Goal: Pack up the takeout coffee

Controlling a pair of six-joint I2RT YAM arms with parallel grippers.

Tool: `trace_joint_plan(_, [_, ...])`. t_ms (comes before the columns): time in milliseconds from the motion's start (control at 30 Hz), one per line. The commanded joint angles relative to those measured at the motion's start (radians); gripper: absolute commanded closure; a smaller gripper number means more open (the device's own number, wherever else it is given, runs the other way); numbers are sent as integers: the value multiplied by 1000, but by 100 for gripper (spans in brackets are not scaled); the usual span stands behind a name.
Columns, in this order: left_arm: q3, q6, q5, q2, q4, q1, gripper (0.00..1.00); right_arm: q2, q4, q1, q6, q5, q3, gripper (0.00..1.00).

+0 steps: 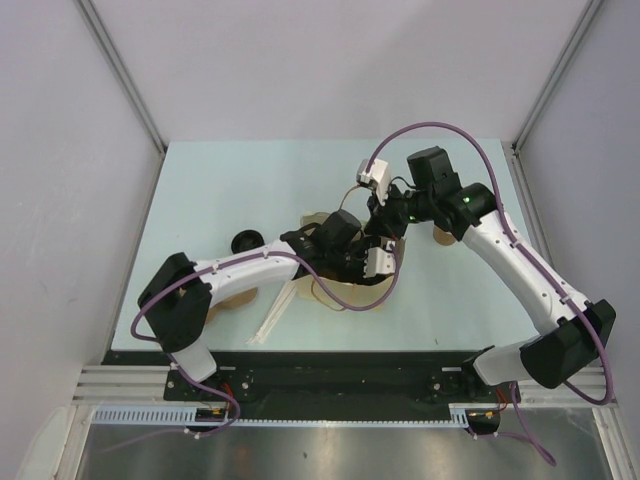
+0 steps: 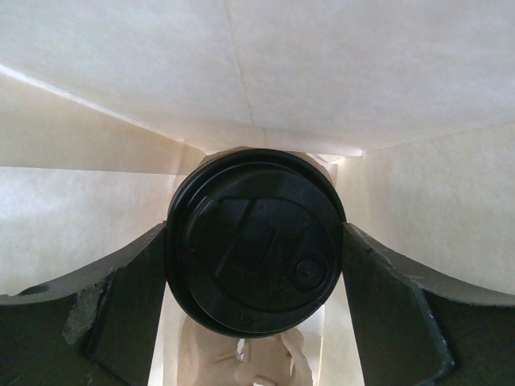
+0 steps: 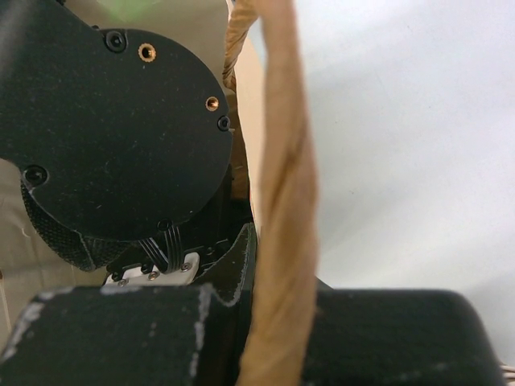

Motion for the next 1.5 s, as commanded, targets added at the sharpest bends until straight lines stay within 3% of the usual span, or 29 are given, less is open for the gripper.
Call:
trace_joint_plan(0, [-62, 31, -98, 100, -54, 22, 99, 16, -50, -2, 10, -68, 13, 100])
trace_joint_plan(233, [-11, -15, -85, 41, -65, 22, 55, 2, -61, -7, 4, -68, 13, 100])
trace_joint_plan(367, [7, -42, -88, -4, -51, 16, 38, -4, -67, -7, 5, -67, 13, 100])
trace_joint_plan(400, [9, -50, -91, -15, -43, 13, 25, -3, -70, -7, 7, -67, 13, 100])
trace_joint_plan(767, [-17, -36, -134, -104, 6, -36, 11, -7, -55, -17, 13, -61, 13, 100])
trace_joint_plan(800, [-17, -36, -135, -114, 10, -36, 4, -6, -50, -17, 15, -61, 13, 100])
trace_joint_plan(900, [-13, -42, -138, -131, 10, -38, 1, -7, -53, -17, 13, -56, 13, 100])
trace_joint_plan(1467, [23, -68, -63, -188, -34, -38, 1, -9, -53, -17, -1, -19, 13, 100])
